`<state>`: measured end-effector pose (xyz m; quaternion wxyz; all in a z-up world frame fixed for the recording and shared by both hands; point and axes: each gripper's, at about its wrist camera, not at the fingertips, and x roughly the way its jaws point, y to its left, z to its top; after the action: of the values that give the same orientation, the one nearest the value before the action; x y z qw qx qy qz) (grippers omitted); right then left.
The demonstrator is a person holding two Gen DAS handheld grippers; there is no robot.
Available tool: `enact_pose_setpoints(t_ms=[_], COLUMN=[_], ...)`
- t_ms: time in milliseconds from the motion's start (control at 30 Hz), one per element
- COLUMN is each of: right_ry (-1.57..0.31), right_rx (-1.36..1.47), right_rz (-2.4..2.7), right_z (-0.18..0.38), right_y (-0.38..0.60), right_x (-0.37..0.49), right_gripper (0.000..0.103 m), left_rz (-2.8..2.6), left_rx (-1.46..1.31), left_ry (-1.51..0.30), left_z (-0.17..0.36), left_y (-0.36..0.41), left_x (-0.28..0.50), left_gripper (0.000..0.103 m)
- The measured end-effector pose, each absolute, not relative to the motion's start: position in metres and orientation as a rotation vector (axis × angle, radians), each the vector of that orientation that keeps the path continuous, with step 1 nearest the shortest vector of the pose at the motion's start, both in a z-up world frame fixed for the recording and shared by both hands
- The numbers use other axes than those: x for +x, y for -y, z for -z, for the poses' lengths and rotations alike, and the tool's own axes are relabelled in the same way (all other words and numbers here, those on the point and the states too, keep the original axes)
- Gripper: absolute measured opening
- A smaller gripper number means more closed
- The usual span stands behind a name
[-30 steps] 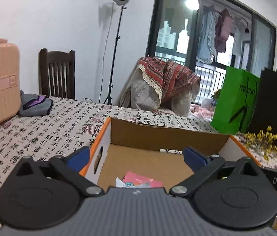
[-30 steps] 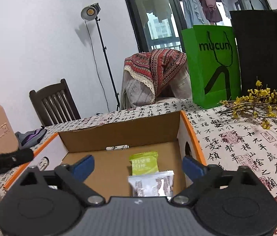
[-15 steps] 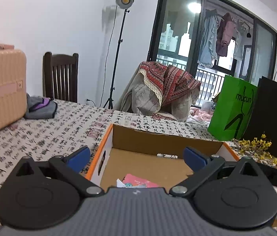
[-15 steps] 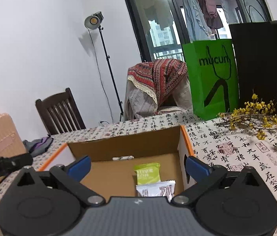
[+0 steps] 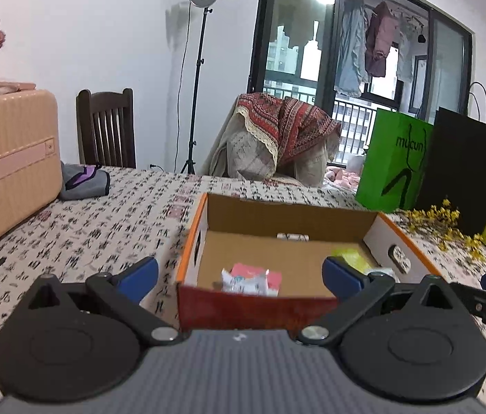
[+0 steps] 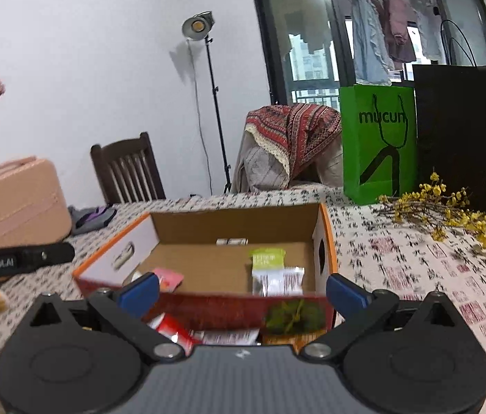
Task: Organize snacks
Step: 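Return both open grippers from the box to the snack pile, then grasp the green-and-white bar with the left gripper while the right grasps a white packet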
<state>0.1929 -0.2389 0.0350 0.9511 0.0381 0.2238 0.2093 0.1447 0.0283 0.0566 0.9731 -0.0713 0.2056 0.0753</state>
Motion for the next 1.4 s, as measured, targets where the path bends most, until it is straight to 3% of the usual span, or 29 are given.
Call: enact_pose_setpoints(t_ms=[400, 800, 900, 1067, 1233, 1367, 1400], right_ry=[-0.545, -0.698, -0.682, -0.650, -0.616, -0.586, -0.572], right_rx=[0.012, -0.094, -0.134, -0.138, -0.129, -0.114, -0.115], right_rz=[-0.435, -0.388, -0.400, -0.414, -0.411, -0.432, -0.438], right_z=[0.002, 0.044, 0.044, 0.043, 0.039, 0.034, 0.032], right_y=[0.243, 0.218, 0.213, 0.215, 0.220, 0.224, 0.225], right_x=[0.144, 0.153, 0.151, 0.142, 0.134, 0.128, 0.125], right_gripper=[0.103, 0.103, 0.095, 0.071, 0.059, 0.033, 0.031], left_rz=[-0.115, -0.107, -0.103, -0.099, -0.101, -0.111, -0.114], left_rx=[-0.131, -0.147, -0.149, -0.156, -0.160, -0.166, -0.167], left_ry=[-0.467, -0.495, -0.499, -0.516, -0.520, -0.520, -0.522], left_z=[-0.022, -0.007, -0.006, -0.002, 0.000, 0.000, 0.000], left_y=[-0.042, -0.054, -0.053, -0.053, -0.053, -0.055, -0.056], left_x=[0.087, 0.068, 0.068, 0.070, 0.070, 0.069, 0.069], left_gripper=[0.103, 0.103, 0.103, 0.103, 0.103, 0.103, 0.103])
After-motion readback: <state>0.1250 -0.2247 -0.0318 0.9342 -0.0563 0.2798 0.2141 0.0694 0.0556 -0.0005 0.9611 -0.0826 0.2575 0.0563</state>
